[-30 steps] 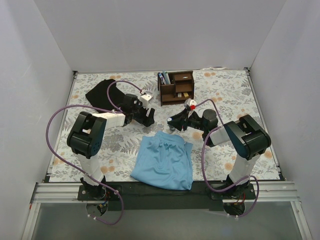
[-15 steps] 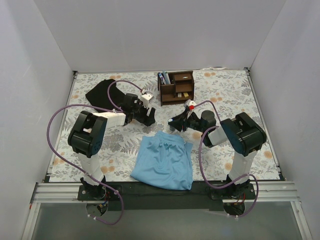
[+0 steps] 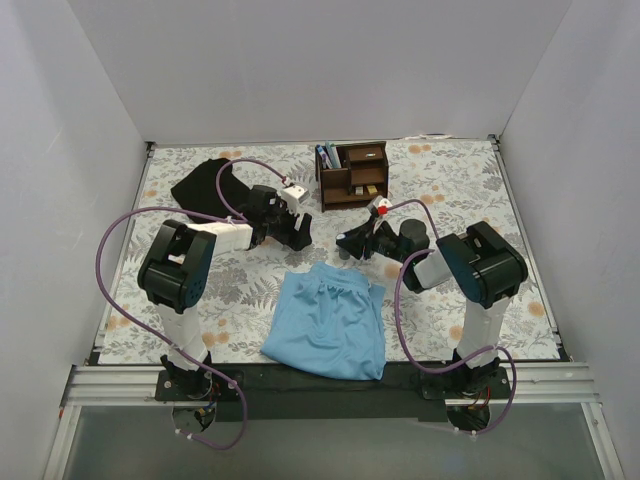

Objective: Sort the stationery into containers
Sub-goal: Close the stationery at the center of the board.

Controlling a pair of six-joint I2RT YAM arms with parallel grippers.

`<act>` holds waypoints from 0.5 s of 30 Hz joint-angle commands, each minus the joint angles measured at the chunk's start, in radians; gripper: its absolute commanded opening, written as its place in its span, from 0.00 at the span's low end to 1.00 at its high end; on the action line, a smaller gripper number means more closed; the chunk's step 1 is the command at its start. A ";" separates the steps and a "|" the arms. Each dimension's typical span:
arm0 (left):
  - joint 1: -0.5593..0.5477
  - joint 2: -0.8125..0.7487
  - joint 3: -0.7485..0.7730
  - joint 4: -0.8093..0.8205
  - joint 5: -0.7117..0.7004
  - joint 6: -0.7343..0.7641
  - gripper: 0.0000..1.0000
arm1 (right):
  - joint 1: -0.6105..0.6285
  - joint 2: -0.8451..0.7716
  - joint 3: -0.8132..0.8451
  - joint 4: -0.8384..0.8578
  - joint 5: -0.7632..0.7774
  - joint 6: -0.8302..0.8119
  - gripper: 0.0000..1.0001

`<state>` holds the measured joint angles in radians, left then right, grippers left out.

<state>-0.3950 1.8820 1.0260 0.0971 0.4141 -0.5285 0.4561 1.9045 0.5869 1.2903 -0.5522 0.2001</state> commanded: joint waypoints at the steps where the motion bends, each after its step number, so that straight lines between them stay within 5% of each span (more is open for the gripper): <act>1: -0.002 0.011 0.022 -0.037 0.022 -0.007 0.73 | 0.019 0.011 0.027 0.208 0.043 0.044 0.01; 15: -0.002 -0.049 -0.026 0.015 0.035 -0.042 0.74 | 0.153 -0.050 -0.188 0.409 0.316 -0.028 0.01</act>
<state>-0.3950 1.8820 1.0203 0.1139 0.4274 -0.5476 0.5552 1.8591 0.4553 1.3861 -0.3542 0.2310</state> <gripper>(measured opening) 0.738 0.413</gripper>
